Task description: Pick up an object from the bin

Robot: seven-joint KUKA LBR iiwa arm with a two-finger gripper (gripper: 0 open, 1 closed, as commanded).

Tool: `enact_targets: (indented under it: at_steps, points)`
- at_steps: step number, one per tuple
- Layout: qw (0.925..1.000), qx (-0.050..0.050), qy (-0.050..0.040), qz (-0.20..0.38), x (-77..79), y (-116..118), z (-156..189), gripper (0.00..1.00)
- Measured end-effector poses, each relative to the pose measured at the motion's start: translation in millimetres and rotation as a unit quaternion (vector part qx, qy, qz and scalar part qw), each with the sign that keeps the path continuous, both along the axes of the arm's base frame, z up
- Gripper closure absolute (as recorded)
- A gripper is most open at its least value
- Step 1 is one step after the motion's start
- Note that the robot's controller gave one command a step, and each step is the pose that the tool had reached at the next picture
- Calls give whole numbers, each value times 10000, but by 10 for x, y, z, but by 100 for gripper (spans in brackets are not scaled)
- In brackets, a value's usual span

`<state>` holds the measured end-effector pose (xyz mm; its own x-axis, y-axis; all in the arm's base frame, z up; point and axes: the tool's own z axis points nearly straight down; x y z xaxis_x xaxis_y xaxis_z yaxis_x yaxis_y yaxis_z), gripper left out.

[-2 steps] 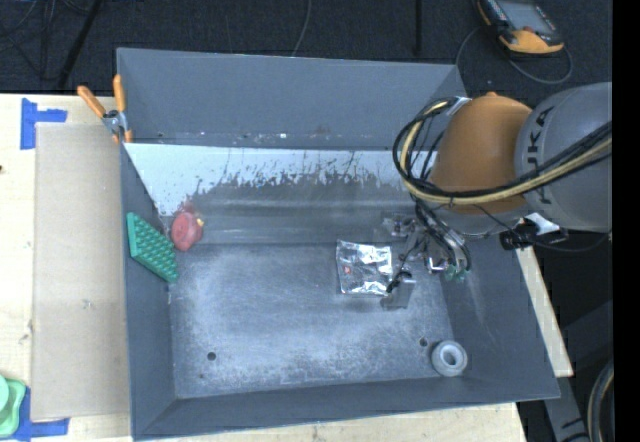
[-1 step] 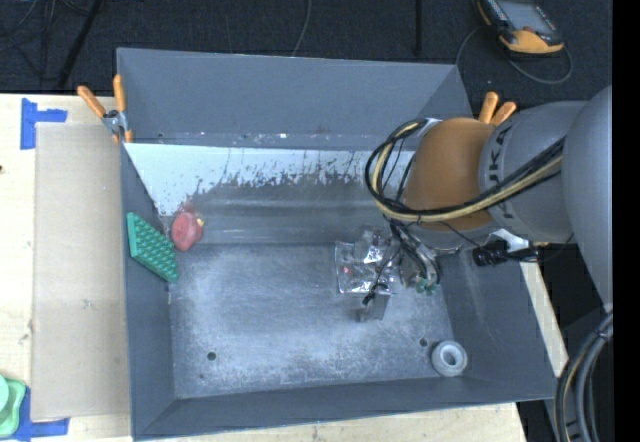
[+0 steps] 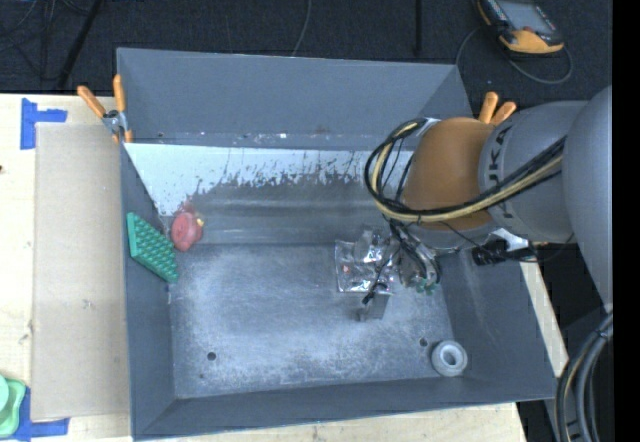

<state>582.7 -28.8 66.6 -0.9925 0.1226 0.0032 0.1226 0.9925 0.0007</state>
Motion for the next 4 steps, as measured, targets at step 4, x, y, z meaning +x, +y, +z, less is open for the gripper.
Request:
enact_targets:
  at_steps: [4]
  points:
    - [10000,-6,-23,76,42,6,971,100]
